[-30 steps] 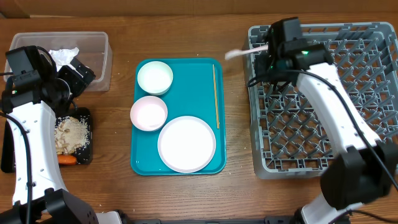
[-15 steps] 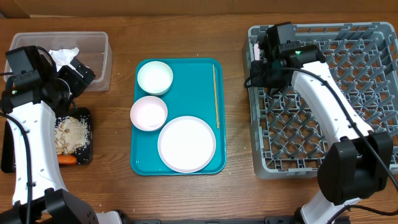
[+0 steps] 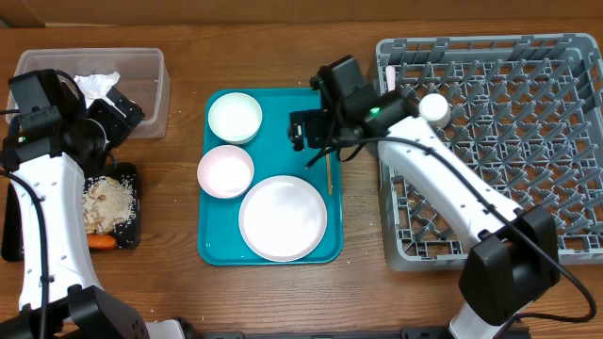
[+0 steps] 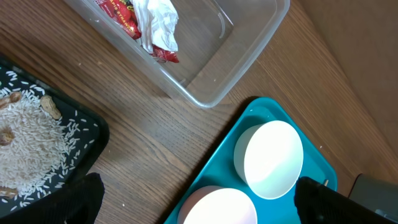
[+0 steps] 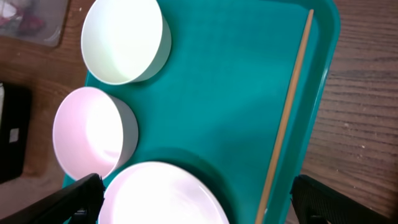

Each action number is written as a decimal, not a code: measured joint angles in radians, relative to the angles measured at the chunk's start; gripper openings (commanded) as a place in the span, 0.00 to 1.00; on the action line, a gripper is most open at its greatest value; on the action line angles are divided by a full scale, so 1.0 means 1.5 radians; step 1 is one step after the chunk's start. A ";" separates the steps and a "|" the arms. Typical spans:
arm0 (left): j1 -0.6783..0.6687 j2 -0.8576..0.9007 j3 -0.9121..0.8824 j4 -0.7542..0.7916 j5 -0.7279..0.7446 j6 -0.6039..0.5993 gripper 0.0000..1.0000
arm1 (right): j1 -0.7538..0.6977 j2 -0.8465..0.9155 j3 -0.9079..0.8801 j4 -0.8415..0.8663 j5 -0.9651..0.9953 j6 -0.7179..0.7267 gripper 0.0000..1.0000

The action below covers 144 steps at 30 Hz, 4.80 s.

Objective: Sort waste into correct bins and load items into the dishwasher rack

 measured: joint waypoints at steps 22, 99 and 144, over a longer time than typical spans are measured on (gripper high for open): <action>0.000 0.000 0.000 0.000 0.000 0.000 1.00 | 0.016 0.188 -0.001 0.087 0.136 0.084 0.93; 0.000 0.000 0.000 0.000 0.000 0.000 1.00 | 0.073 0.275 0.097 -0.006 0.145 -0.103 0.04; 0.000 0.000 0.000 0.000 0.000 0.000 1.00 | -0.252 0.162 0.193 -0.198 0.073 -0.187 0.70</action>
